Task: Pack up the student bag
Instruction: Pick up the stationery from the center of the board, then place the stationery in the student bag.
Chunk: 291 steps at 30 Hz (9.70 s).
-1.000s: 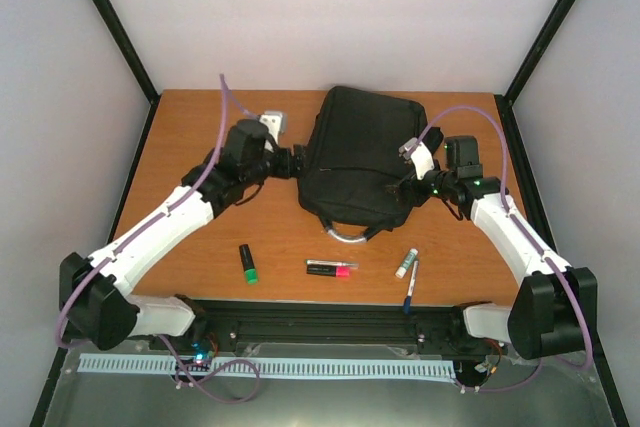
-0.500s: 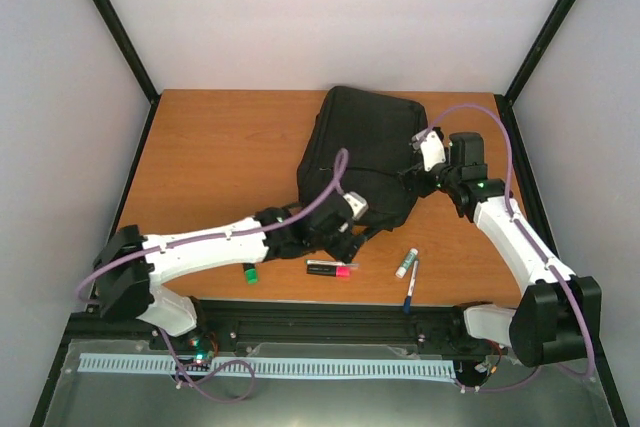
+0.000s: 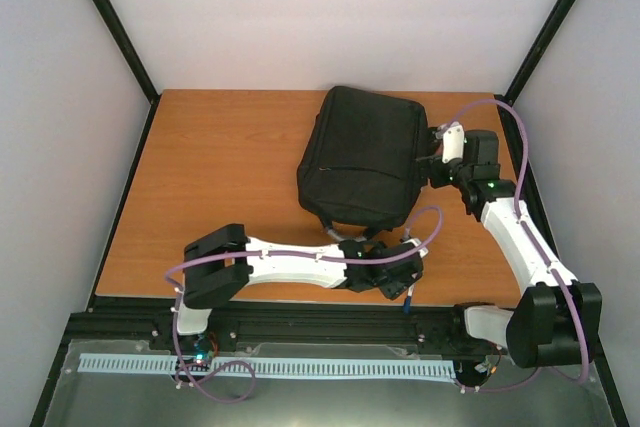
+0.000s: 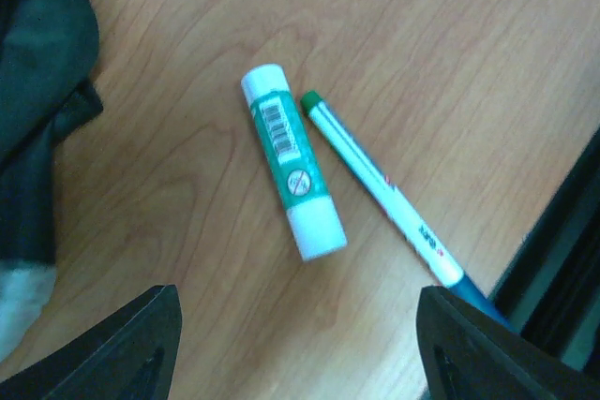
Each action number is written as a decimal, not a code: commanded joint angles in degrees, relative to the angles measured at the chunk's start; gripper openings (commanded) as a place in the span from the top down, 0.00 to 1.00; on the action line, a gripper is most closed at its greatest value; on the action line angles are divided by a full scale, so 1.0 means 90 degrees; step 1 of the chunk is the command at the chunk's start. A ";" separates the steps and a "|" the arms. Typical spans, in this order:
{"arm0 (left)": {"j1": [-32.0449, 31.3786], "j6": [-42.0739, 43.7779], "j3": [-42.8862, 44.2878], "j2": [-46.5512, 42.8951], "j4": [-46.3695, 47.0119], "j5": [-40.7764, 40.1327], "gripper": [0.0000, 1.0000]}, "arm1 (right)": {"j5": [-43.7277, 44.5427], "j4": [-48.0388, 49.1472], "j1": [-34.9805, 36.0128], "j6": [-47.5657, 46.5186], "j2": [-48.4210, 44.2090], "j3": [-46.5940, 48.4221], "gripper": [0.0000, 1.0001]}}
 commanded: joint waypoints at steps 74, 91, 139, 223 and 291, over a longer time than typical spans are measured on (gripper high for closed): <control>0.0922 0.0565 0.0708 0.0912 -0.1812 0.0787 0.78 | -0.1341 -0.0132 -0.0306 -0.0391 -0.0017 -0.0021 0.00; 0.0966 0.0373 0.0397 -0.2024 -0.1953 0.0672 0.99 | -0.2467 -0.1725 -0.0205 -0.1973 0.0676 0.1301 0.28; 0.4079 -0.3855 -0.2339 -0.2240 0.3407 0.3026 0.99 | 0.2321 -0.0909 0.2660 -0.2480 0.2984 0.2743 0.97; 0.3871 -0.1482 -0.0534 -0.1533 0.0322 0.2174 0.40 | 0.0001 -0.0790 0.1344 -0.0995 0.2950 0.1609 0.97; 0.3817 -0.0615 -0.0868 -0.1900 0.1351 0.3415 0.76 | -0.1192 -0.0831 0.1350 -0.1082 0.2074 0.1421 0.97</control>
